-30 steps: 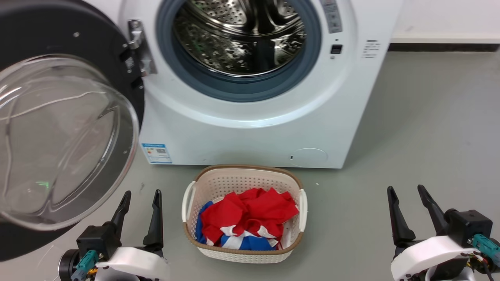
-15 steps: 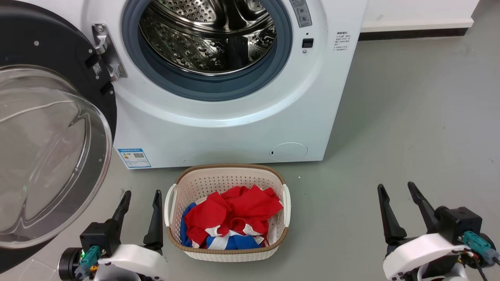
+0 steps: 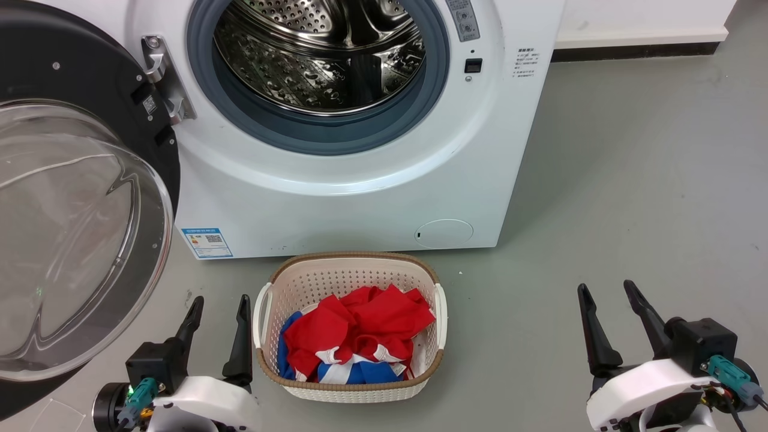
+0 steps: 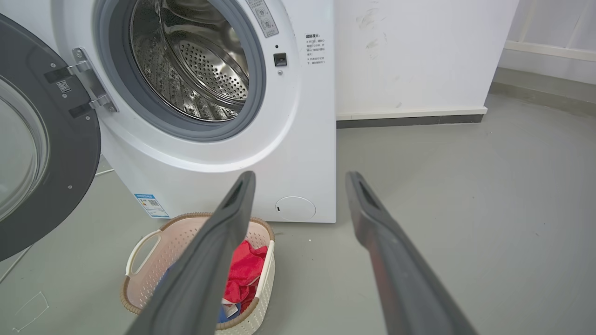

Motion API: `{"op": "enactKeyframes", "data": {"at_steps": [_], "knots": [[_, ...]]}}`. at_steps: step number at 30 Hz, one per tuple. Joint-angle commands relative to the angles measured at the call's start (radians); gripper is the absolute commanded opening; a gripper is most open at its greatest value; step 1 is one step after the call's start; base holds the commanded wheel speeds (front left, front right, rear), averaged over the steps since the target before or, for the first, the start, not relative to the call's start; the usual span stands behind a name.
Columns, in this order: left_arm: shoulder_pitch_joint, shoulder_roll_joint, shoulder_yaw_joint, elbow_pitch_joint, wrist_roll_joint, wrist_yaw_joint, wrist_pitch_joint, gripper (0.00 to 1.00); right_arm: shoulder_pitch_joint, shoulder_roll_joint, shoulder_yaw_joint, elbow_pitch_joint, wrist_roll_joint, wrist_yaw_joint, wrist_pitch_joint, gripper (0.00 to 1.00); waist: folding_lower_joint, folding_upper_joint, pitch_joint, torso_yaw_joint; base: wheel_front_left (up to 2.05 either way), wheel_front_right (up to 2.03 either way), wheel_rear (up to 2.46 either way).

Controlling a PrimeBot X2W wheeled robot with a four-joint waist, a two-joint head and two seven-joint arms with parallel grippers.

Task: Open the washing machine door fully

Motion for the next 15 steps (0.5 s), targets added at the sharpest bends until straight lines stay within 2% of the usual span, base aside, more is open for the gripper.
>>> {"op": "enactKeyframes", "data": {"at_steps": [1,14,15], "knots": [[-0.005,-0.001,-0.004,0.002,-0.006,0.006,0.000,1.00,-0.012,0.000,0.001,0.002,-0.002,0.000,-0.005,1.00,0.0000,0.0000,0.000,0.001,0.00,0.00,0.00],[-0.011,0.010,-0.007,0.003,-0.014,0.008,0.001,1.00,-0.012,0.000,0.003,0.009,0.006,0.000,-0.015,1.00,0.0000,0.0000,0.008,0.003,0.00,0.00,0.00],[0.000,0.007,-0.006,0.004,-0.016,0.007,0.001,0.00,-0.001,0.000,0.002,0.006,0.003,0.000,-0.010,0.00,0.0000,0.0000,0.008,0.003,0.00,0.00,0.00]]}}
